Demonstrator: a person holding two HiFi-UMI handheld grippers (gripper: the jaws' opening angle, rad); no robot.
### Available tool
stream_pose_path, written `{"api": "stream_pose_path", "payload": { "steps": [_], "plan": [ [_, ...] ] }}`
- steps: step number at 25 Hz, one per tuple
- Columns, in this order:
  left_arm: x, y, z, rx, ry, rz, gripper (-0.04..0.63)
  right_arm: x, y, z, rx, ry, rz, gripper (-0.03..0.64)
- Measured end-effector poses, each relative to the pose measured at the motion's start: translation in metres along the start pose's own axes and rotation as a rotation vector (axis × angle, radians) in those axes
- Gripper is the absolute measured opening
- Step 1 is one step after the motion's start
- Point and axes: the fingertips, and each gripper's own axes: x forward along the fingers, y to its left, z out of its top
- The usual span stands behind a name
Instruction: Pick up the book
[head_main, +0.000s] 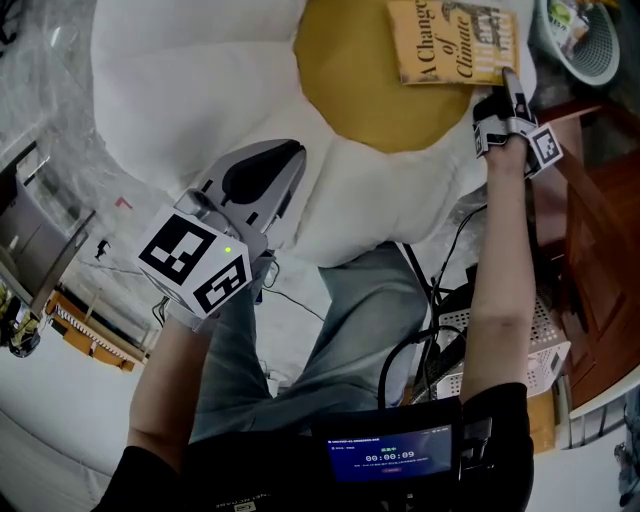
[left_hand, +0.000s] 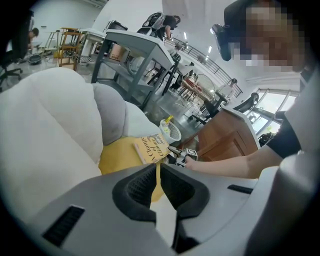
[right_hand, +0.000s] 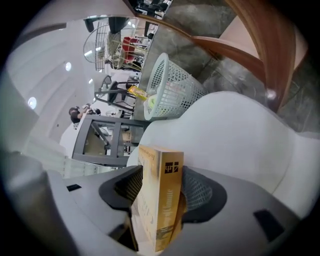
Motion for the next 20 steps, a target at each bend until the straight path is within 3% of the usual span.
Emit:
{"api": "stream_pose_path", "payload": {
  "steps": [5, 11, 20],
  "plan": [
    [0.002, -0.003, -0.001, 0.0, 0.0, 0.003, 0.015, -0.005, 0.002, 0.004, -0.015, -0.005, 0.002, 0.255],
    [0.003, -0.008, -0.005, 0.002, 0.005, -0.001, 0.015, -0.012, 0.011, 0.006, -0.002, 0.009, 0.091, 0.249],
    [0.002, -0.013, -0.008, -0.009, -0.012, -0.003, 0.015, -0.014, 0.021, 0.004, -0.018, 0.031, 0.133, 0.249]
  ]
}}
